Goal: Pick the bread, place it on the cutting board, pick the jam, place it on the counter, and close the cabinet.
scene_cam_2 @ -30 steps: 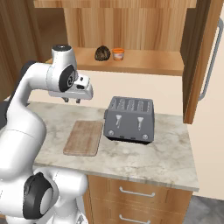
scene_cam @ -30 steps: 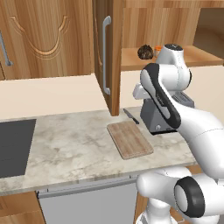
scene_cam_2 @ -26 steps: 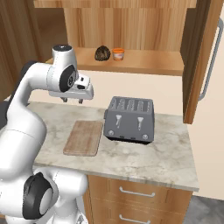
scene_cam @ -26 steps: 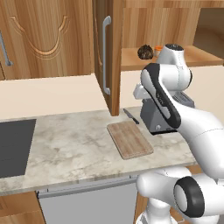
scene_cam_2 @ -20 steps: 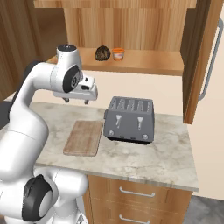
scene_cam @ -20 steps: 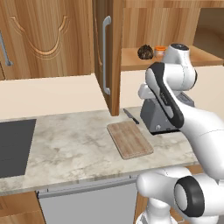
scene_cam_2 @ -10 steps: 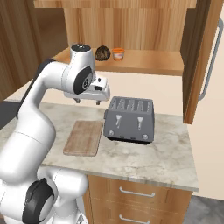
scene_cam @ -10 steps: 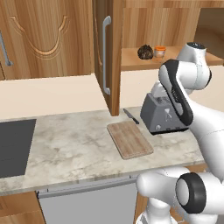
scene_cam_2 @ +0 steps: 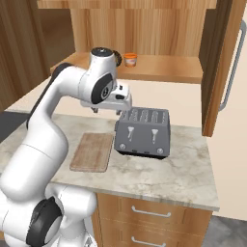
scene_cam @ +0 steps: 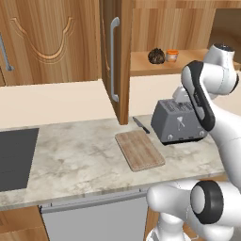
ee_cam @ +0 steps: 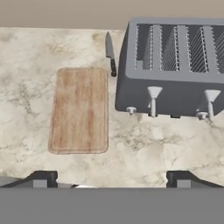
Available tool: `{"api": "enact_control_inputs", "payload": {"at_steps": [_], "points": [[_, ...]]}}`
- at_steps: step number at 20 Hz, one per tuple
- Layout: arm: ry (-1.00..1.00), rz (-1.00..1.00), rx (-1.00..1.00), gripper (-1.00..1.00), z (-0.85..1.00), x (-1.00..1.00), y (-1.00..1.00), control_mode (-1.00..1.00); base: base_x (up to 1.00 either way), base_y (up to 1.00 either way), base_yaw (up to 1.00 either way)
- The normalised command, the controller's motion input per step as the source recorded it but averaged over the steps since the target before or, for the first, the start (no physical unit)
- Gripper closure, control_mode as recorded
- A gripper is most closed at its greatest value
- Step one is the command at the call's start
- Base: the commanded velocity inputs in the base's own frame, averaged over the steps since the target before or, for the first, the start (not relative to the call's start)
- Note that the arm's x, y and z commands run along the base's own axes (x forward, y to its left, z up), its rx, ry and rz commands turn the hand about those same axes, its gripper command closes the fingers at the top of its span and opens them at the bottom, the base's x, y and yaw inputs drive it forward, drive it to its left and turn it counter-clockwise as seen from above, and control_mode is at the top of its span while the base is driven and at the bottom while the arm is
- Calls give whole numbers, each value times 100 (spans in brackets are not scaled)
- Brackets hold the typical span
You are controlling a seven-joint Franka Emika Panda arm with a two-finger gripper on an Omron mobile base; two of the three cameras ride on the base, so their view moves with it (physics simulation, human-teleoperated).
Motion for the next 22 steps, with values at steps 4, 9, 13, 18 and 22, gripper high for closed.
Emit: {"api": "enact_control_inputs", "payload": {"at_steps": [4,9,13,18,22], "points": [[-8,2,0,-100,21,1,-10,-100,0,0,0],[-12,3,0,-100,26,0,-8,-100,0,0,0],[-12,3,0,-100,29,0,-11,-100,0,0,0],[-15,3,0,-100,26,0,-12,-100,0,0,0],[-17,3,0,-100,22,3,-15,-100,0,0,0]]}}
